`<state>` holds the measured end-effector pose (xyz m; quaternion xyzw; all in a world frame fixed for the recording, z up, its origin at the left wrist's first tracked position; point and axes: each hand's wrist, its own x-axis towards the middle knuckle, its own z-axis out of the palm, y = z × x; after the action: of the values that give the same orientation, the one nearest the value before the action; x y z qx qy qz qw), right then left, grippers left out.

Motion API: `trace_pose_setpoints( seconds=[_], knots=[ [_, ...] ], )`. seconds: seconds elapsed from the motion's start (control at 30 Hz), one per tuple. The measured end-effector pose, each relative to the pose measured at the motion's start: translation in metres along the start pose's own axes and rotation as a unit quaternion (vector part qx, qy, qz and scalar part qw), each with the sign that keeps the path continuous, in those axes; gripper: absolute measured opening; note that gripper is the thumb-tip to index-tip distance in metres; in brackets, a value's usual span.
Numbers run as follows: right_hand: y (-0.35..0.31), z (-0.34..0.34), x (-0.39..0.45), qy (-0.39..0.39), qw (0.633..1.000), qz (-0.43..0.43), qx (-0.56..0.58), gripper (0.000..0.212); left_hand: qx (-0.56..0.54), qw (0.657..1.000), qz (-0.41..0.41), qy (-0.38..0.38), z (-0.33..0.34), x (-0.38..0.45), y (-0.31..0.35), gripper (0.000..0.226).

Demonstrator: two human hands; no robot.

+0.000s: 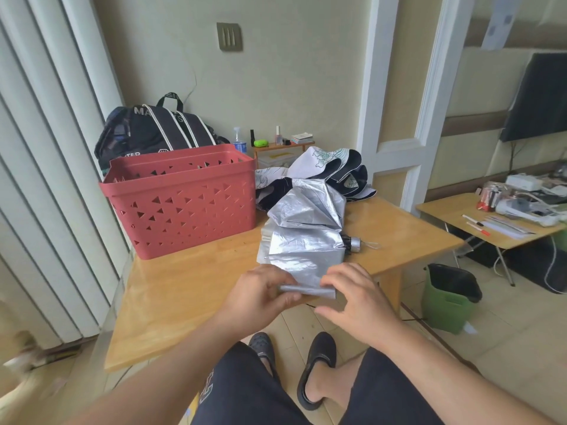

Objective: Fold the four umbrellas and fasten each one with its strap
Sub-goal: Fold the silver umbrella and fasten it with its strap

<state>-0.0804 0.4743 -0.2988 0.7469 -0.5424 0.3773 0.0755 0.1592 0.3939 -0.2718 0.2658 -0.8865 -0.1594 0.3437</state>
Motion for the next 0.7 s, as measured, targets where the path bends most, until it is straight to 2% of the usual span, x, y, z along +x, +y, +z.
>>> trace_pose_setpoints(
  seconds=[0.13,0.27,0.33,0.43,0.47,0.53,0.6,0.7],
  knots=[
    [0.006,-0.003,-0.006,0.046,0.999,-0.007,0.000,0.028,-0.001,0.999,-0.038,-0.003,0.000,-0.010,-0.003,0.015],
    [0.009,-0.003,-0.008,0.064,0.998,-0.006,0.014,0.022,-0.006,1.000,-0.020,-0.003,0.000,-0.012,-0.001,0.019],
    [0.007,-0.005,-0.009,0.055,0.998,0.006,0.026,0.028,-0.009,1.000,-0.006,-0.007,0.000,-0.012,0.001,0.017],
    [0.004,-0.009,-0.011,0.003,1.000,0.007,0.012,0.044,-0.015,1.000,0.013,-0.016,-0.001,-0.014,0.005,0.015],
    [0.003,-0.009,-0.012,-0.010,1.000,-0.007,-0.001,0.042,-0.021,0.999,0.018,-0.026,-0.002,-0.015,0.006,0.019],
    [0.003,-0.006,-0.011,0.000,0.999,-0.038,-0.011,0.024,-0.033,0.998,0.031,-0.045,-0.004,-0.014,0.007,0.032],
    [0.004,-0.004,-0.010,0.008,0.999,-0.042,-0.014,0.009,-0.014,0.999,0.018,-0.037,-0.004,-0.005,0.007,0.034],
    [0.002,-0.005,-0.008,-0.027,0.999,-0.036,-0.009,0.017,0.076,0.994,-0.054,-0.057,0.001,0.025,0.006,0.030]
  ],
)
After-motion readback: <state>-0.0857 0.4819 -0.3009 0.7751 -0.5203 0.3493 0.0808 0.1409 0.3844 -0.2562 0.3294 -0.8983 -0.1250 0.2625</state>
